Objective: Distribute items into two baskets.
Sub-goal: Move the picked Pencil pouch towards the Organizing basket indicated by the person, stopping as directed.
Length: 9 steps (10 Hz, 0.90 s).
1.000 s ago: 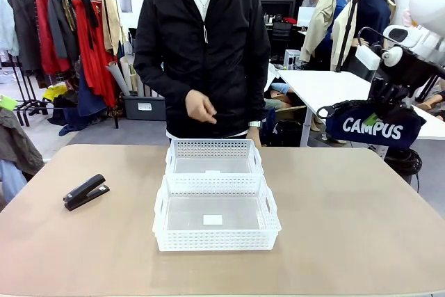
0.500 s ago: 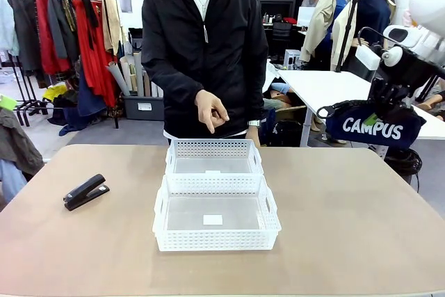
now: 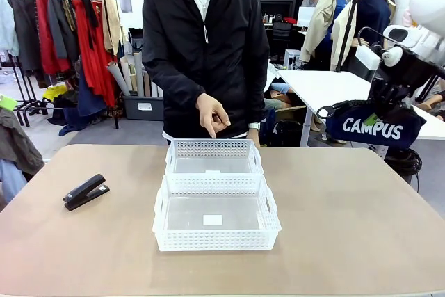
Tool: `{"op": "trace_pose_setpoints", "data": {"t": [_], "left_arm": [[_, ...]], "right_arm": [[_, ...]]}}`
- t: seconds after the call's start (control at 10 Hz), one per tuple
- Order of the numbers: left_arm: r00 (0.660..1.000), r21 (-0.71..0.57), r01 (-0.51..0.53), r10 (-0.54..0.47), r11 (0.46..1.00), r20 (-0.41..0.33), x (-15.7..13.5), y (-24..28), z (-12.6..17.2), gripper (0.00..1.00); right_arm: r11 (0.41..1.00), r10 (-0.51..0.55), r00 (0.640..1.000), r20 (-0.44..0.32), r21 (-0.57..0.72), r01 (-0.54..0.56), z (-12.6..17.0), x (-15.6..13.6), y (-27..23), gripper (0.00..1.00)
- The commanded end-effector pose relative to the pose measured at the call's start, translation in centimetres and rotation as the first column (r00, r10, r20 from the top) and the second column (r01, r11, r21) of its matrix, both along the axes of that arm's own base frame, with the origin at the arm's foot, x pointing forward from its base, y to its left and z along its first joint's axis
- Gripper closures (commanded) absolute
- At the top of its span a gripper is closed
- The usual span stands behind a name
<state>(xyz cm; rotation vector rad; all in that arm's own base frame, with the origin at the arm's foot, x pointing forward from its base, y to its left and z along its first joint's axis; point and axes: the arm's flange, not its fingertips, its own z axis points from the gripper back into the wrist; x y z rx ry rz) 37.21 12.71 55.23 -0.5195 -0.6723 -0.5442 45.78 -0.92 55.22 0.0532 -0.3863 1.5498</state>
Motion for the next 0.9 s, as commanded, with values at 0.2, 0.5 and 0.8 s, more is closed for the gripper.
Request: {"op": "trace_pose_setpoints", "data": {"t": [0.2, 0.5, 0.8], "left_arm": [[1.0, 0.0, -0.001, 0.001, 1.0, 0.004, -0.07, 0.06, 0.11, 0.0], [1.0, 0.0, -0.001, 0.001, 1.0, 0.004, -0.07, 0.06, 0.11, 0.0], [1.0, 0.0, -0.001, 0.001, 1.0, 0.004, -0.07, 0.06, 0.11, 0.0]], "right_arm": [[1.0, -0.021, 1.0, 0.004, 0.001, 0.021, 0.3, -0.02, 0.05, 1.0], [1.0, -0.021, 1.0, 0.004, 0.001, 0.021, 0.3, -0.02, 0.05, 1.0], [1.0, -0.012, 1.0, -0.007, 0.0, 0.012, -0.09, -0.13, 0.09, 1.0]]}}
